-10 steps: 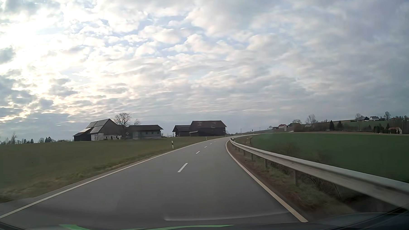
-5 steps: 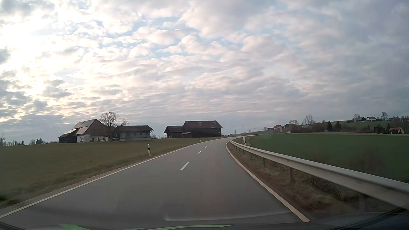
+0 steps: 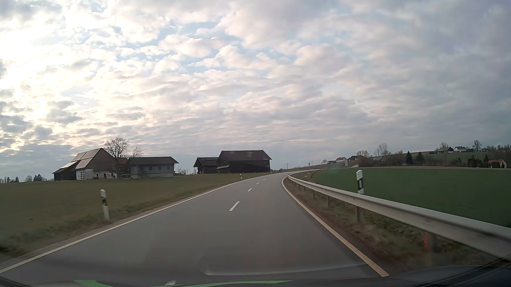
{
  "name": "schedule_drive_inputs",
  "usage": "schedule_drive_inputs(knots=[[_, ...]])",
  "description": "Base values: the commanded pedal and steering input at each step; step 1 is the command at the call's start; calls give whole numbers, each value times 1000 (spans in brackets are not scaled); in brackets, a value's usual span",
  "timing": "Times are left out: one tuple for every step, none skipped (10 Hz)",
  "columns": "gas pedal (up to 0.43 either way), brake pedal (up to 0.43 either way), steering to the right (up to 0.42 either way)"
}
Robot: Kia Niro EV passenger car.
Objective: Follow the waypoints while adhering to traffic rules and regulations
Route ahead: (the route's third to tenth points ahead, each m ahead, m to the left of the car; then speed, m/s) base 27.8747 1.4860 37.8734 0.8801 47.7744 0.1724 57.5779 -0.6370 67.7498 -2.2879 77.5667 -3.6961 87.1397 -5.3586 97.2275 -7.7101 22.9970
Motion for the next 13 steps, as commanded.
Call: schedule_drive_inputs(knots=[[209, 0, 12], [220, 0, 12], [220, 0, 12], [228, 0, 12], [228, 0, 12], [228, 0, 12], [228, 0, 12], [228, 0, 12], [228, 0, 11], [228, 0, 12], [240, 0, 12], [240, 0, 12], [240, 0, 12]])
